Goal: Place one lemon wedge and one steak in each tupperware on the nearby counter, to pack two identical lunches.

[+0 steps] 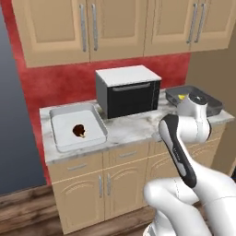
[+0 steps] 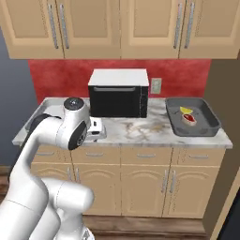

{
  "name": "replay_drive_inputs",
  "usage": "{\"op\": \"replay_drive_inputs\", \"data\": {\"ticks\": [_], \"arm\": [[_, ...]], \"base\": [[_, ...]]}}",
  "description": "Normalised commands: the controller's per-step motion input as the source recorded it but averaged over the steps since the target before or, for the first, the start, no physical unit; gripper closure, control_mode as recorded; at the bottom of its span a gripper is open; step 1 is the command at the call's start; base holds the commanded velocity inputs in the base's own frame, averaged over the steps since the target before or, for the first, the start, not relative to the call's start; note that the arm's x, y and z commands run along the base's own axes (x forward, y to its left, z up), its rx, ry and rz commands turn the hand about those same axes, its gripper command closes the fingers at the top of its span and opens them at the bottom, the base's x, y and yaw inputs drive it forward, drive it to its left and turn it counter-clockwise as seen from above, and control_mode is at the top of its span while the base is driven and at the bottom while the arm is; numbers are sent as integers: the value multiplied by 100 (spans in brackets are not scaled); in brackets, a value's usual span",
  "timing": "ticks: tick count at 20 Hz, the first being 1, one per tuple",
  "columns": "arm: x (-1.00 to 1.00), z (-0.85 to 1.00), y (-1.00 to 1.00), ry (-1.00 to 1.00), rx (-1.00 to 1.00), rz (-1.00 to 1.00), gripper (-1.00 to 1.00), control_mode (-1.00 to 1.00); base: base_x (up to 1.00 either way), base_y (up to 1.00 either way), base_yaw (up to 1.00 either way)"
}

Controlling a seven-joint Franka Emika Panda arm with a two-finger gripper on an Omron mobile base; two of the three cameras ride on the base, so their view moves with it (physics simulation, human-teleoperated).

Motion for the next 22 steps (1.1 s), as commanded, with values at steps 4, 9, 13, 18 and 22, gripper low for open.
{"op": "replay_drive_inputs", "data": {"ticks": [4,9,13,18,22], "arm": [[0,0,0,0,0,0,-100,100],[0,0,0,0,0,0,-100,100],[0,0,0,0,0,0,-100,100],[0,0,0,0,0,0,-100,100],[0,0,0,0,0,0,-100,100]], "base": [[17,-100,-4],[9,-92,-1],[-51,-59,3],[-100,-47,11],[-100,-70,7]]}}
